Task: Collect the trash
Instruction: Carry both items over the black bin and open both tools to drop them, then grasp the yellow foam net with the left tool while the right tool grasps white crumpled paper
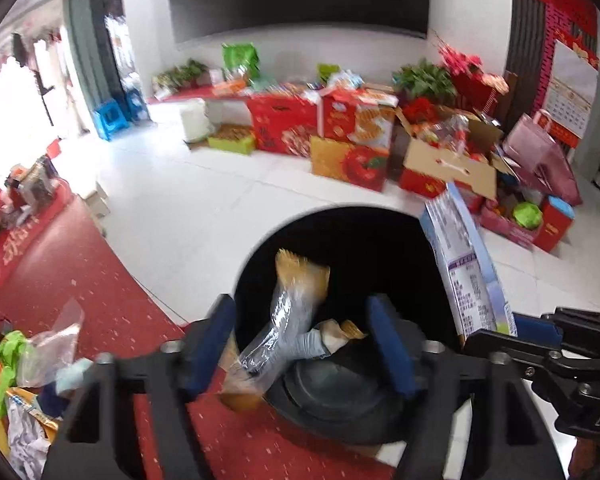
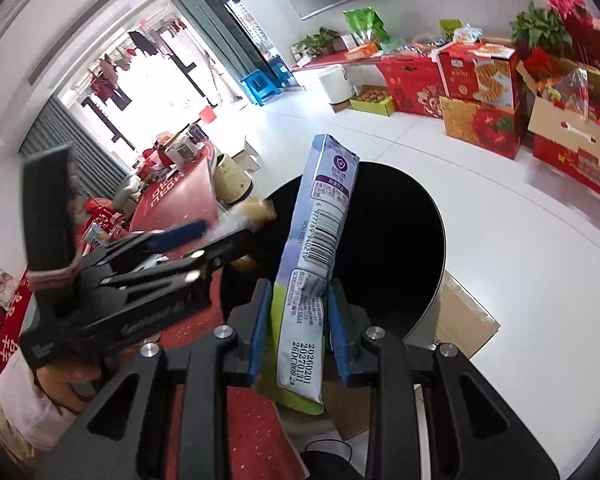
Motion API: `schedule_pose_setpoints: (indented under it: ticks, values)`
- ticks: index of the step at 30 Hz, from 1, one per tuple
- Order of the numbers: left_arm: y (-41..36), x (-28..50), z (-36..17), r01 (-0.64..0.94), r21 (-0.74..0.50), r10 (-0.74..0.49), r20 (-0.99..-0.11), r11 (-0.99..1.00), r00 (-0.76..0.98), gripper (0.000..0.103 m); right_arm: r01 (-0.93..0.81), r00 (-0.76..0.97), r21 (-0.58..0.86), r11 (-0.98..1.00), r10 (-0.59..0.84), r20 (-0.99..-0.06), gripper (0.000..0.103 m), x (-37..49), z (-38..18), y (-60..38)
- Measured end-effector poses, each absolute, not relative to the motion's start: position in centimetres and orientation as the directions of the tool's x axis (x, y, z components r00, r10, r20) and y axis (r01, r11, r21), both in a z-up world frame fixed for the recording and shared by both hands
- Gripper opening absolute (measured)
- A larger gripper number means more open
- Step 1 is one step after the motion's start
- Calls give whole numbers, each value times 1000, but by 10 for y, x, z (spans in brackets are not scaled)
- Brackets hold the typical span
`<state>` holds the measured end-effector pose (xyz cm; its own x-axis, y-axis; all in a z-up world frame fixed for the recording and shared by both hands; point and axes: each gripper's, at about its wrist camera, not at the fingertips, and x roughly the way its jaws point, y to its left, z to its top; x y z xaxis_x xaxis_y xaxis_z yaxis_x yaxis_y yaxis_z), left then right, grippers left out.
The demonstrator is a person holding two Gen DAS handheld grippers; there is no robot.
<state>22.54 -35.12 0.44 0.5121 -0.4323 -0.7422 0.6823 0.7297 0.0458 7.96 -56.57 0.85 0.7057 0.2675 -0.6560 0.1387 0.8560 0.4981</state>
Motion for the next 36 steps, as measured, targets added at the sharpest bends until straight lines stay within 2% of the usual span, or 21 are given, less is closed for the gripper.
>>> schedule_pose_setpoints:
  ticks: [4,6,8,13,16,19,23,27,30,36]
  values:
    - [-349,233,0,677,44,-419,-755,735,504,103,152,698,499,853,265,-665,31,90,1,-572]
    - [-344,235,0,668,35,-420,-752,743,507,103,152,695,499,853,266,-668,37,93,-1,-573]
    - [-338,236,1,660,24,-425,-748,750,510,103,155,695,494,855,261,-670,53,95,-1,-573]
    - [-315,227,13,650,5,-452,-715,760,534,103,160,700,493,856,254,-668,57,90,5,-567]
    - [-289,216,28,631,-27,-480,-675,775,560,103,145,707,481,865,250,-662,73,86,11,-561]
    - [-255,204,40,618,-66,-511,-634,783,580,103,125,719,482,867,256,-646,79,79,20,-548]
    - [-210,191,48,615,-121,-544,-617,779,568,103,88,731,484,871,274,-626,103,71,29,-524]
    - [-156,183,48,567,-70,-474,-637,821,608,103,8,734,507,862,339,-588,103,68,35,-489]
    - [-102,190,46,477,-30,-376,-660,878,650,103,-65,723,513,856,395,-567,103,70,37,-452]
    - [14,219,32,262,-48,-219,-701,964,679,103,-184,632,452,873,458,-625,103,87,33,-369]
